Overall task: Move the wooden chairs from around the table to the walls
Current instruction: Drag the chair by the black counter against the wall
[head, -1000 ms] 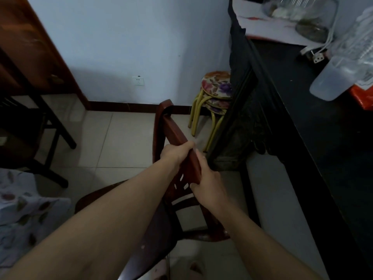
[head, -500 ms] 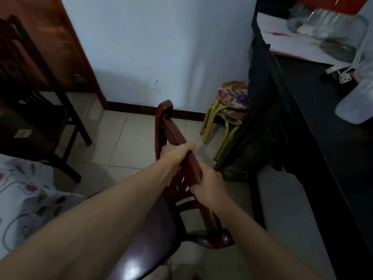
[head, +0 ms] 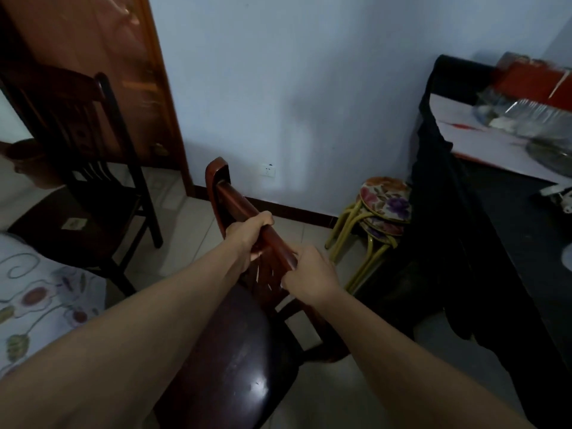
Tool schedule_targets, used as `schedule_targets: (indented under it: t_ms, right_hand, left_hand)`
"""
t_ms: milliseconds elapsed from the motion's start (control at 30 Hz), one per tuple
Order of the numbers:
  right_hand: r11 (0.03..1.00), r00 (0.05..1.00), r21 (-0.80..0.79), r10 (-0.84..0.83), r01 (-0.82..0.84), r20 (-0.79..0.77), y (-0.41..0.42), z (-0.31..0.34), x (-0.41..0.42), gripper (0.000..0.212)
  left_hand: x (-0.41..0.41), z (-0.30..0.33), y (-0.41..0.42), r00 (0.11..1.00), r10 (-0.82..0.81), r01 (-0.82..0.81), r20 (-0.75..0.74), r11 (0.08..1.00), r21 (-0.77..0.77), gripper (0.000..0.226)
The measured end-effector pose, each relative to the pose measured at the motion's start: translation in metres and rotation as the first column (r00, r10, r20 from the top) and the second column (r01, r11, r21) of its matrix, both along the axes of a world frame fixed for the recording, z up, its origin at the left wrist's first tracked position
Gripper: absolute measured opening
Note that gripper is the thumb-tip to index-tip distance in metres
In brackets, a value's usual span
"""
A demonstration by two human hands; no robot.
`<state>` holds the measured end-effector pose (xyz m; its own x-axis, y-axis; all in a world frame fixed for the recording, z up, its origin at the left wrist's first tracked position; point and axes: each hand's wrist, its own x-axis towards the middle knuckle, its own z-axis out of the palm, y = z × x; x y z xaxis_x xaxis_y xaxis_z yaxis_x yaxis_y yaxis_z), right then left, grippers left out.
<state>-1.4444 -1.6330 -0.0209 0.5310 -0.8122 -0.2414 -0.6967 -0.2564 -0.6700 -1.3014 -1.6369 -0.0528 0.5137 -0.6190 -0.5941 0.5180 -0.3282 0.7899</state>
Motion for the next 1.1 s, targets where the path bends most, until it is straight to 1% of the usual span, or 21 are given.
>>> schedule_targets:
  t_ms: [67,200,267,400,533,700,833,933,967,1100]
  right_hand:
    - [1.0,1.0,-0.021,0.023,-0.023,0.007,-0.016,0.009,0.006,0.035]
    - [0.994,0.997,-0.078,0.082,-0.083,-0.007,-0.061,0.022,0.011,0.054]
    - [0.99,0.995,-0.098,0.104,-0.104,-0.013,-0.09,0.027,0.012,0.06]
    - [0.975,0.982,-0.118,0.189,-0.19,-0.026,-0.155,0.035,0.017,0.05]
    - [0.97,0.976,-0.109,0.215,-0.218,-0.032,-0.212,0.043,0.022,0.04]
    - [0.965,0.972,-0.117,0.231,-0.235,-0.048,-0.288,0.046,0.032,0.032]
    - [0.965,0.971,-0.108,0.235,-0.238,-0.039,-0.34,0.048,0.037,0.032]
    - [0.971,0.973,-0.075,0.226,-0.228,-0.034,-0.38,0.045,0.046,0.045]
    - [0.972,0.974,-0.066,0.223,-0.225,-0.03,-0.393,0.044,0.05,0.047]
    - [0.973,0.973,-0.061,0.215,-0.221,-0.085,-0.445,0.04,0.079,0.042]
  left_hand:
    - [0.007,0.007,-0.013,0.999,0.031,-0.031,-0.007,0.999,-0.033,0.047]
    - [0.013,0.02,-0.05,0.996,0.076,-0.079,-0.037,0.994,-0.079,0.058]
    - [0.015,0.026,-0.072,0.995,0.087,-0.091,-0.049,0.992,-0.092,0.061]
    - [0.017,0.037,-0.125,0.989,0.133,-0.139,-0.063,0.984,-0.109,0.061]
    - [0.02,0.045,-0.172,0.985,0.158,-0.164,-0.066,0.98,-0.108,0.061]
    - [0.028,0.054,-0.238,0.984,0.167,-0.173,-0.065,0.98,-0.102,0.066]
    - [0.035,0.052,-0.288,0.98,0.178,-0.187,-0.087,0.977,-0.099,0.061]
    - [0.043,0.049,-0.328,0.977,0.183,-0.193,-0.105,0.977,-0.093,0.049]
    - [0.048,0.048,-0.341,0.977,0.183,-0.193,-0.108,0.977,-0.092,0.047]
    - [0.074,0.041,-0.392,0.979,0.174,-0.183,-0.109,0.98,-0.08,0.047]
